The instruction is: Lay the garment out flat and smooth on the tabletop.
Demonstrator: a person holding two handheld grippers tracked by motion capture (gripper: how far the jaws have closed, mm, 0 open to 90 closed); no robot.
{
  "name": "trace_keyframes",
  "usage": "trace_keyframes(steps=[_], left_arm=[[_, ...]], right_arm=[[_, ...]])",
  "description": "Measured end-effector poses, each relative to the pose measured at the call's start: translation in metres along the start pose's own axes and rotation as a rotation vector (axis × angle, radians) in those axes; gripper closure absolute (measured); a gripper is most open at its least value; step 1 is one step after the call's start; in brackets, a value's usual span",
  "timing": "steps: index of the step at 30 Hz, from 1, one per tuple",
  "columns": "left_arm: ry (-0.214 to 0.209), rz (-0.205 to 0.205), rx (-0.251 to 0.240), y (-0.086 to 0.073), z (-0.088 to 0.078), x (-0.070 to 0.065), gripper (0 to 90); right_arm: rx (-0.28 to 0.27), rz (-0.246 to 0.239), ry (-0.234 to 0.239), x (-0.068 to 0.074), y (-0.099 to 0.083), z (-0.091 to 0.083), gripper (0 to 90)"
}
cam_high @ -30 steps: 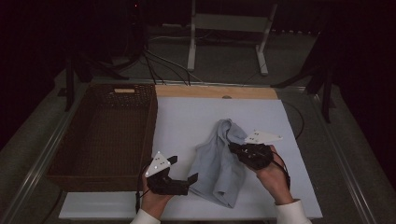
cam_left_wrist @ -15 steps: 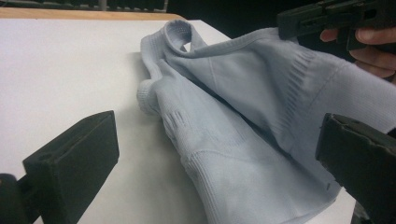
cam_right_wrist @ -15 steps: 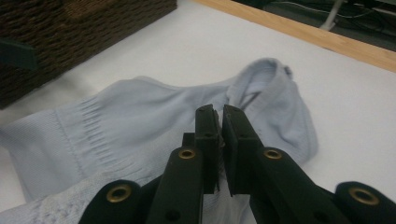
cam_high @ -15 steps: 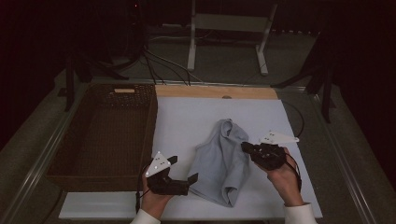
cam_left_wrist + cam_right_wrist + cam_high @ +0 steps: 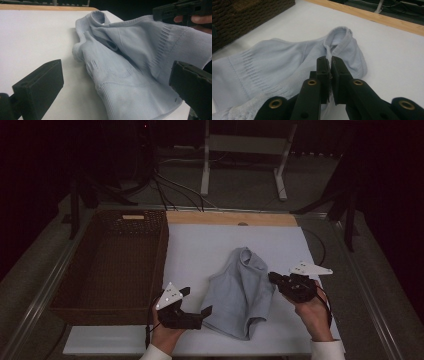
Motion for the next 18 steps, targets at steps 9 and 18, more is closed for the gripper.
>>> trace_keyframes(steps=[9, 18], left_arm=[[0.0, 0.005, 0.001, 0.0, -0.001, 0.0, 0.6], [0.0, 0.003, -0.002, 0.0, -0.001, 0.001, 0.6]], right_arm=[[0.001, 0.007, -0.017, -0.005, -0.003, -0.005, 85.0], [0.0, 0.021, -0.038, -0.014, -0.01, -0.012, 85.0]])
Point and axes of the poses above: each handheld gripper's, and its own axes: z roughly forward along the jaws, y roughly out of its top, x roughly to its left, the point moved 1 cm from there along z, roughly forward along the jaws, and after that the axes turned 4 degrees about x, right-handed, at the moved point
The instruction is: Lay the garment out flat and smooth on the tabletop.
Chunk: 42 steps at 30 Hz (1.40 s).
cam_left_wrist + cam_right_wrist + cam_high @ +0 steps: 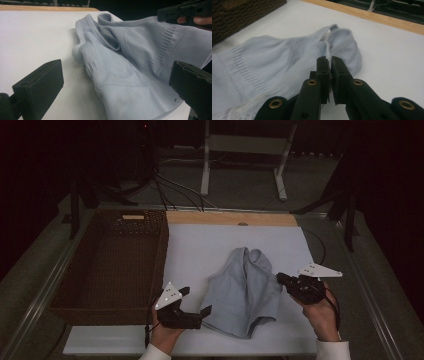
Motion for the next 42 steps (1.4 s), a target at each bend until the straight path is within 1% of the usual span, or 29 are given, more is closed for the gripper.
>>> trace_keyframes(steps=[14, 28, 33, 38, 42], left_arm=[[0.003, -0.003, -0.001, 0.0, -0.001, 0.001, 0.6], [0.005, -0.002, -0.003, 0.0, -0.001, 0.002, 0.6], [0.006, 0.0, -0.004, 0.001, -0.002, 0.002, 0.6], [0.005, 0.0, -0.005, 0.001, -0.002, 0.002, 0.6], [0.005, 0.0, -0.006, 0.001, -0.003, 0.002, 0.6]], right_arm=[[0.004, 0.02, -0.027, -0.011, -0.005, -0.005, 85.0], [0.02, 0.018, -0.061, -0.018, -0.008, -0.005, 85.0], [0.026, 0.017, -0.08, -0.021, -0.01, -0.005, 85.1], [0.037, 0.016, -0.113, -0.026, -0.012, -0.008, 85.1], [0.036, 0.028, -0.124, -0.032, -0.015, -0.012, 85.1]])
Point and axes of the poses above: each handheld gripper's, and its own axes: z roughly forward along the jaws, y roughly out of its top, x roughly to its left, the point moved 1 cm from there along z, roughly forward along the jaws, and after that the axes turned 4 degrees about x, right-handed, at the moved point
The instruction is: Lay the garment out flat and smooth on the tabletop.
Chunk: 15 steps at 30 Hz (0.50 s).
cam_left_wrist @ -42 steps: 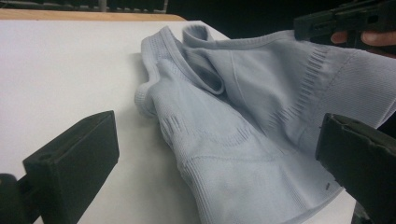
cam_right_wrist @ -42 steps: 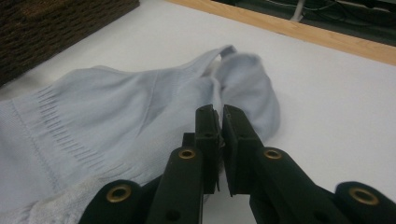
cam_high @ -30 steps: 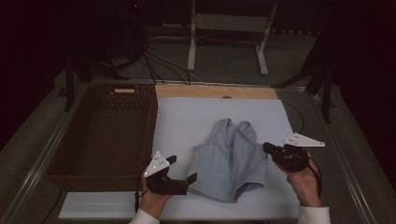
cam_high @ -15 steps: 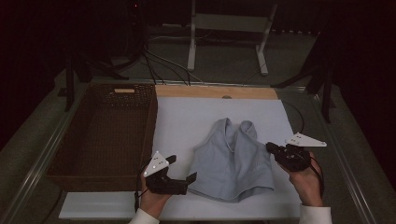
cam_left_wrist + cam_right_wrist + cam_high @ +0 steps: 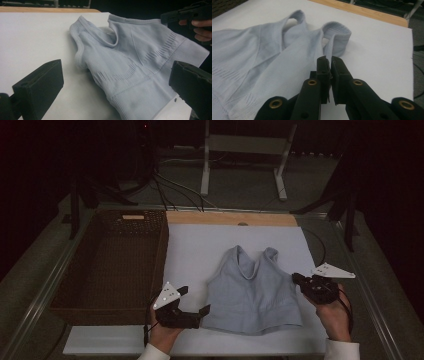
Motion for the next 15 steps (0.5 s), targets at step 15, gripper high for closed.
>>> trace_keyframes(steps=[15], left_arm=[[0.001, 0.001, 0.001, 0.0, 0.0, 0.0, 0.6]], right_arm=[[0.032, 0.015, -0.03, -0.013, -0.008, -0.005, 85.0]])
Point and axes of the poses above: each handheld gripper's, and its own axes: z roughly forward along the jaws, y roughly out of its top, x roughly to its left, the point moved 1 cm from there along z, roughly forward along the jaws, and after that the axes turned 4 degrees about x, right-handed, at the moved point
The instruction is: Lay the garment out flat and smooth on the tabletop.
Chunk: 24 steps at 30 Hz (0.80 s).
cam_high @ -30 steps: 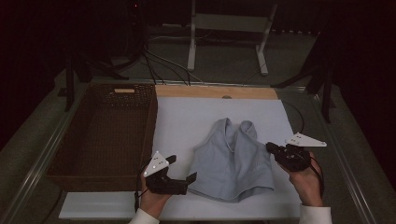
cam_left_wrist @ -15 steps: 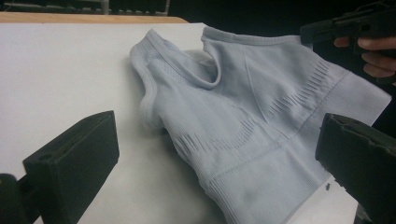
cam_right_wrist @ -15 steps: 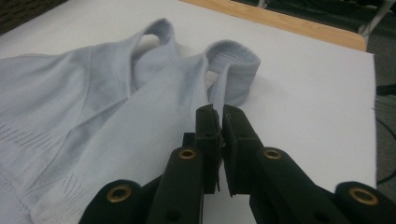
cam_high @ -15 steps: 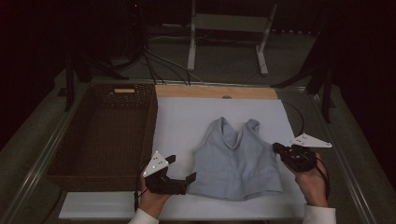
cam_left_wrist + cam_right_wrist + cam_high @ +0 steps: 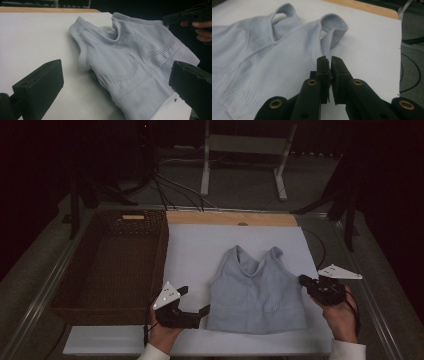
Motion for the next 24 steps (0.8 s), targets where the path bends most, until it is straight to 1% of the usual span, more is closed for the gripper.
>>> trace_keyframes(steps=[4, 5, 6, 7, 8, 10, 13, 15, 18, 24], left_arm=[[0.0, 0.001, 0.0, 0.0, 0.0, 0.0, 0.6], [0.0, 0.001, 0.0, 0.0, 0.0, 0.0, 0.6], [0.0, 0.001, 0.0, 0.0, 0.0, 0.0, 0.6], [0.0, 0.001, 0.0, 0.0, 0.0, 0.0, 0.6], [0.0, 0.002, 0.0, 0.0, 0.0, 0.0, 0.6], [0.0, 0.002, 0.002, 0.0, 0.0, 0.0, 0.6], [-0.001, 0.004, 0.002, 0.0, 0.001, -0.001, 0.6], [0.0, 0.005, 0.003, 0.0, 0.001, -0.001, 0.6], [-0.001, 0.004, 0.003, 0.0, 0.001, -0.001, 0.6], [-0.001, 0.006, 0.004, 0.0, 0.001, -0.001, 0.6]], right_arm=[[0.021, -0.008, -0.008, 0.0, -0.002, 0.002, 84.5], [0.024, -0.01, -0.006, 0.001, -0.003, 0.002, 81.4], [0.028, -0.015, -0.011, 0.001, -0.003, 0.003, 74.0], [0.03, -0.017, -0.015, 0.002, -0.003, 0.004, 63.1], [0.033, -0.018, -0.014, 0.003, -0.002, 0.004, 57.1], [0.026, -0.02, -0.031, 0.006, -0.001, 0.006, 43.3], [0.015, -0.018, -0.047, 0.011, 0.001, 0.008, 30.8], [0.011, -0.014, -0.05, 0.014, 0.002, 0.01, 25.6], [0.017, -0.014, -0.055, 0.017, 0.002, 0.014, 20.9], [0.038, -0.011, -0.048, 0.021, -0.001, 0.023, 17.1]])
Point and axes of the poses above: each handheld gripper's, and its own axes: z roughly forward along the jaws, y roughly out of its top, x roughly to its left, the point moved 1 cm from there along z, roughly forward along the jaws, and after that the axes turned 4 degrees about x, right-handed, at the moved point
